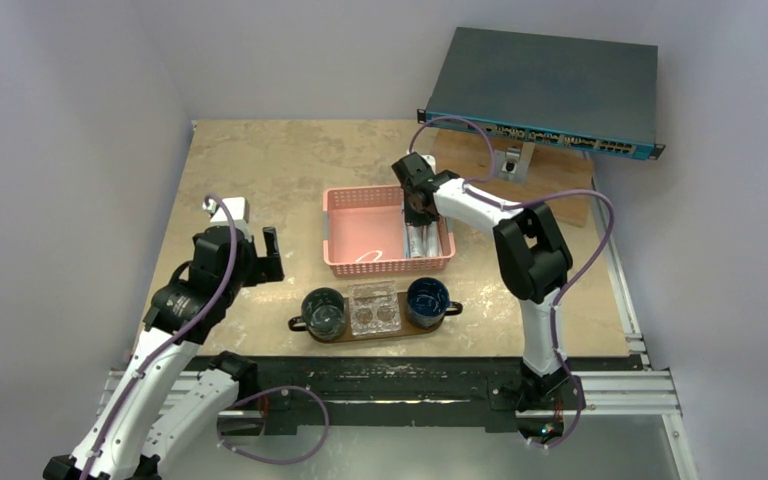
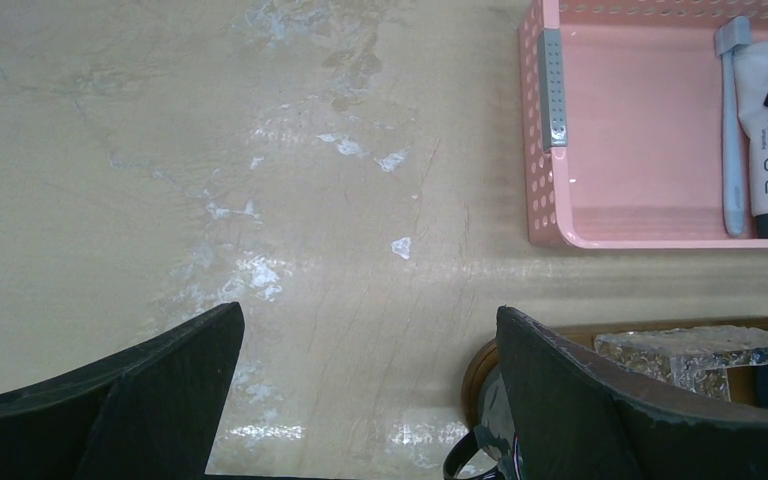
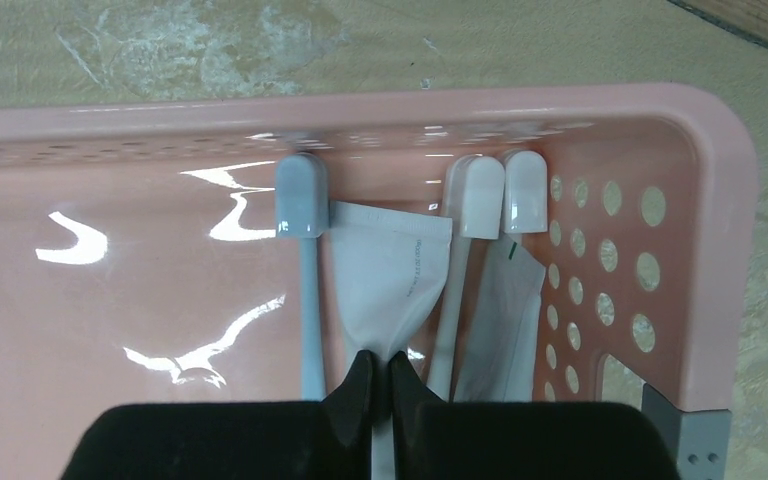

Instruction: Prepare toiletry sets of a toothbrush and toothpaste on the tray

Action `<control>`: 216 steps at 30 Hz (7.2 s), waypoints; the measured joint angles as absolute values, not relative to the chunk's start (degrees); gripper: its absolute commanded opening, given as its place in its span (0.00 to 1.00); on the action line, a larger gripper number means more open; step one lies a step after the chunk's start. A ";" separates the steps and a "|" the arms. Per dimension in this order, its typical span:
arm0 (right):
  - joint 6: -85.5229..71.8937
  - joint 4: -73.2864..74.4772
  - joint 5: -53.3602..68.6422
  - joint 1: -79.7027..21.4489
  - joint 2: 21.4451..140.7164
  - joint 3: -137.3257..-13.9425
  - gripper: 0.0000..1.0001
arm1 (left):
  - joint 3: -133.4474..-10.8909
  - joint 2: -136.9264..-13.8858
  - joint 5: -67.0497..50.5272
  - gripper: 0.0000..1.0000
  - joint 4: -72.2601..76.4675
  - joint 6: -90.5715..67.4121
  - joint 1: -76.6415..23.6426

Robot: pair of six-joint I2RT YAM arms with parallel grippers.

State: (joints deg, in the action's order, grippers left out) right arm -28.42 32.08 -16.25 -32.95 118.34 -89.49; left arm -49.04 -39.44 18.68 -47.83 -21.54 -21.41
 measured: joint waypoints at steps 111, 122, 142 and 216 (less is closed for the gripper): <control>-44.97 -4.08 16.58 -43.72 77.62 -73.65 0.49 | -47.62 -49.32 -45.30 0.00 -5.80 -40.66 -21.41; -28.16 9.91 24.75 -42.54 75.33 -78.17 0.58 | -47.18 -45.04 -52.47 0.00 -15.57 -33.87 -21.41; -9.08 32.47 43.92 -41.45 72.75 -88.95 0.63 | -48.99 -43.09 -68.10 0.00 -28.01 -24.69 -27.27; -7.27 48.34 39.72 -48.60 76.51 -88.92 0.00 | -57.12 -49.06 -40.86 0.61 -42.09 -15.77 -35.29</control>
State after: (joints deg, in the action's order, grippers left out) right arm -7.27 48.34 39.72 -48.60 76.51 -88.92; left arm -57.12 -49.06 -40.86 -42.09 -15.77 -35.29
